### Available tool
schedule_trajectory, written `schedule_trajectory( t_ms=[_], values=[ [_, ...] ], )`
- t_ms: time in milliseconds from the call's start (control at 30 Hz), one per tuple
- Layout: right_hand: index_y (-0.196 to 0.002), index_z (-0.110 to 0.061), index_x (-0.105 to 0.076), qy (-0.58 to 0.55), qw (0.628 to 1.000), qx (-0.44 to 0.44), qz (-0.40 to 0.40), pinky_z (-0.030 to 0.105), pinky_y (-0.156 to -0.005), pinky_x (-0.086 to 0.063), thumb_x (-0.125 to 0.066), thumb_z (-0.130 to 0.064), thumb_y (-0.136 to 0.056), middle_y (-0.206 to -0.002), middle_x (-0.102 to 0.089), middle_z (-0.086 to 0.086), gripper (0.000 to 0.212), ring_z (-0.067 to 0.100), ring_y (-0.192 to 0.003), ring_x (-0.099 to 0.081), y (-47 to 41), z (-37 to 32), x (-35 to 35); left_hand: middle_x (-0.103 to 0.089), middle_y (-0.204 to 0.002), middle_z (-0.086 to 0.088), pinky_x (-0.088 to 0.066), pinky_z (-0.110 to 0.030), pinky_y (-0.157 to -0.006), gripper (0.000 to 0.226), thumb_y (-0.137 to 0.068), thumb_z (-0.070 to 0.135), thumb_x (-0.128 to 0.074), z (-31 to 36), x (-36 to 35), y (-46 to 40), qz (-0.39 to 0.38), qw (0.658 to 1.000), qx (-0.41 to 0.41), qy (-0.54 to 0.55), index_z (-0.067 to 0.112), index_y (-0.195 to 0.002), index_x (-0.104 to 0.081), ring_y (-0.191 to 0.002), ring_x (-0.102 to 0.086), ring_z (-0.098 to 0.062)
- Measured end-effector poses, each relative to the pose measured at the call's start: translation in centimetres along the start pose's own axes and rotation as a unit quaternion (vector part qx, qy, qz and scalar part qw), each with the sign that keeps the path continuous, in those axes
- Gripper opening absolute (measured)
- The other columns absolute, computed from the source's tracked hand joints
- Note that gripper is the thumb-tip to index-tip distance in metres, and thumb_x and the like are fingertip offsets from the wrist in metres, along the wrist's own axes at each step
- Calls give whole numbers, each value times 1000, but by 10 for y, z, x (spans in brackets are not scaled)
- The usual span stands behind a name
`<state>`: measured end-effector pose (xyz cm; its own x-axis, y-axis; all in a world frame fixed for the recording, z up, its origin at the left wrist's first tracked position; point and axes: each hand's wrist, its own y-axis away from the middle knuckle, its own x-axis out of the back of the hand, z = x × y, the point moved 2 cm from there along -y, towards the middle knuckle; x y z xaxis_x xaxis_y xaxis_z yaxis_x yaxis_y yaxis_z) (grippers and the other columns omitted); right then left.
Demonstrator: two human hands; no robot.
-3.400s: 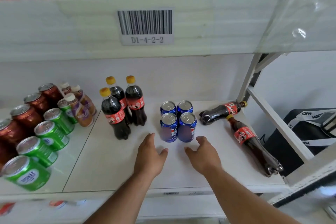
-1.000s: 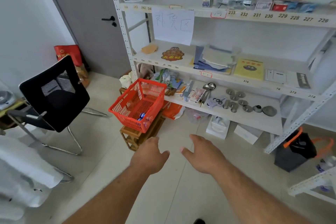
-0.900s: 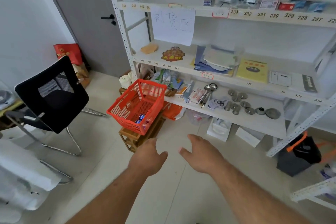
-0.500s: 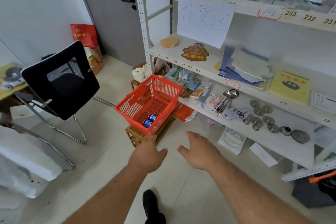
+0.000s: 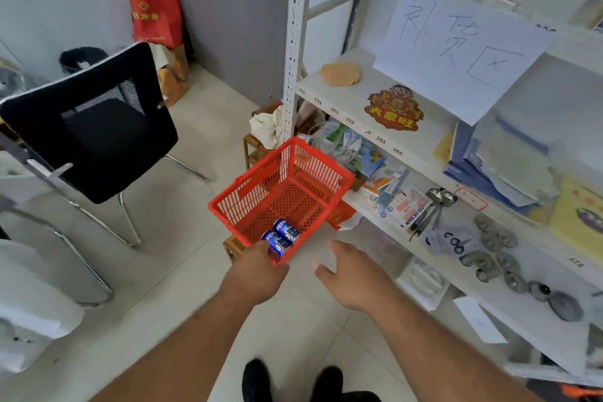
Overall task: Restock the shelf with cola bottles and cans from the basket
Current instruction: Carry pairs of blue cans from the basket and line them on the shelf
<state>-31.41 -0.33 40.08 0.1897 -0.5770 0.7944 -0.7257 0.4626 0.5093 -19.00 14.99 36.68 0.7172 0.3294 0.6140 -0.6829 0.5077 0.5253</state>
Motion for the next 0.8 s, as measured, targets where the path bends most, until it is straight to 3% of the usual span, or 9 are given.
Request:
schedule_trajectory(
  t_ms=[200, 267, 333, 400, 500, 600, 667, 733, 800],
  values=[
    [-152, -21, -42, 5, 999, 20, -30, 41, -106, -47, -49, -52, -103, -153, -51, 7, 58, 27, -136, -53, -80, 13, 25, -73, -99, 5, -61, -38, -82, 16, -93, 34, -64, 19, 0, -58, -7, 999, 38, 23, 26, -106, -67, -86, -69, -15],
    [-147, -26, -45, -9, 999, 35, -35, 43, -103, -50, -48, -53, -101, -148, -55, 4, 54, 26, -130, -57, -111, 19, 34, -69, -93, 9, -62, -35, -79, 6, -95, 33, -63, 30, 1, -78, -3, 998, 61, 31, 28, -98, -64, -80, -66, -11],
    [-147, -28, -46, -23, 998, 42, -50, 43, -104, -51, -49, -52, -99, -150, -53, 0, 54, 24, -131, -57, -140, 26, 38, -58, -84, 15, -54, -27, -71, 18, -100, 34, -62, 38, -3, -97, -10, 996, 79, 40, 35, -84, -53, -72, -57, -4],
    [-141, -28, -51, -27, 996, 43, -68, 43, -102, -52, -50, -50, -99, -146, -55, -1, 47, 23, -127, -59, -171, 34, 38, -55, -82, 13, -50, -24, -67, 24, -102, 33, -61, 44, -8, -119, -15, 994, 98, 52, 35, -82, -47, -68, -50, 0],
    [-135, -24, -53, -29, 994, 41, -93, 44, -100, -54, -53, -44, -100, -138, -61, 2, 40, 25, -122, -62, -217, 41, 33, -60, -90, 7, -50, -30, -76, 16, -100, 28, -61, 41, -20, -155, -10, 986, 142, 91, 32, -89, -51, -75, -55, -11],
    [-134, -21, -54, -28, 992, 43, -115, 42, -99, -53, -53, -39, -101, -131, -64, 4, 37, 27, -119, -64, -262, 43, 21, -63, -91, 3, -52, -38, -82, 19, -99, 27, -64, 29, -36, -186, -6, 971, 196, 135, 27, -83, -53, -87, -61, -20],
    [-128, -19, -55, -20, 990, 44, -131, 42, -96, -54, -53, -37, -101, -126, -67, 6, 32, 28, -114, -66, -288, 43, 8, -71, -99, 3, -53, -33, -85, 6, -96, 30, -68, 18, -47, -203, -1, 962, 222, 158, 27, -99, -64, -95, -66, -21],
    [-133, -16, -55, -13, 989, 42, -142, 42, -100, -53, -54, -35, -102, -131, -66, 8, 36, 30, -119, -64, -313, 43, -8, -73, -114, 2, -47, -29, -83, 32, -92, 31, -70, 1, -64, -224, 1, 955, 243, 170, 27, -123, -64, -98, -65, -20],
    [-140, -14, -53, -2, 988, 39, -152, 42, -104, -50, -54, -34, -103, -138, -63, 10, 42, 31, -125, -61, -338, 43, -25, -72, -112, 0, -46, -28, -80, 32, -90, 32, -71, -15, -79, -245, 8, 945, 266, 190, 28, -120, -61, -93, -64, -20]
  ],
)
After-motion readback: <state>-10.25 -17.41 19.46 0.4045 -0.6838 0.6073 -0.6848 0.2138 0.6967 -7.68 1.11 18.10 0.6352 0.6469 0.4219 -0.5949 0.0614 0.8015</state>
